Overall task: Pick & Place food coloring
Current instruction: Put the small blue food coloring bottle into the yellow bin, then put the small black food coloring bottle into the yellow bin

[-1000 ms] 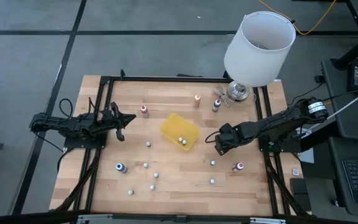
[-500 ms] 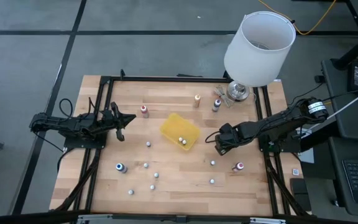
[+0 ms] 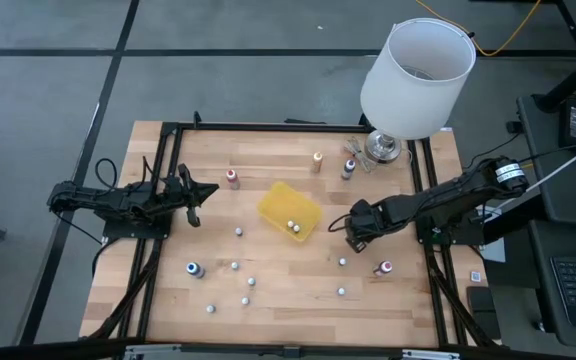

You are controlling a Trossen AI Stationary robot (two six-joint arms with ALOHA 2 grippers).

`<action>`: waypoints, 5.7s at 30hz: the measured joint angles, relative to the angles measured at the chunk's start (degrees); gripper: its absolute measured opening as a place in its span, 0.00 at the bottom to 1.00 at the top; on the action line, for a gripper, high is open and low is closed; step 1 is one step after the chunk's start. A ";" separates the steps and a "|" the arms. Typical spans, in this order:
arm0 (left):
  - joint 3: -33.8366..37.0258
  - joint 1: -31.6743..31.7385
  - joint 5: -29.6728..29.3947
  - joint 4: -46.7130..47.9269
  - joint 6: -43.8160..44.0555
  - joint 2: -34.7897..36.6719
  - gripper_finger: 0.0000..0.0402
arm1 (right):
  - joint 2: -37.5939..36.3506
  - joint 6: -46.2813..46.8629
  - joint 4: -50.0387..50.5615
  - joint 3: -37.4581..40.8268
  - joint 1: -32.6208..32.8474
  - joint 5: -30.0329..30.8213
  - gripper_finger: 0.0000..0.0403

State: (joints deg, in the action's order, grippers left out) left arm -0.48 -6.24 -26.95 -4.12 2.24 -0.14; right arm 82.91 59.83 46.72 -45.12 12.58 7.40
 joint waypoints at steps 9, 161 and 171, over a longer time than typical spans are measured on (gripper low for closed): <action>-0.01 -0.02 0.01 0.00 0.00 0.00 0.02 | 0.00 -10.22 10.67 -11.12 -0.07 0.46 0.19; 0.01 0.00 0.00 0.00 0.00 0.00 0.03 | 25.61 -15.04 21.71 -48.70 5.88 5.01 0.65; 0.00 0.00 -0.01 0.00 0.00 0.00 0.02 | 21.54 -2.89 20.70 -37.34 11.14 5.00 0.65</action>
State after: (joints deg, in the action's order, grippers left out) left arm -0.47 -6.24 -26.96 -4.12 2.24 -0.14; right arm 104.46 56.94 67.42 -82.45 23.72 12.40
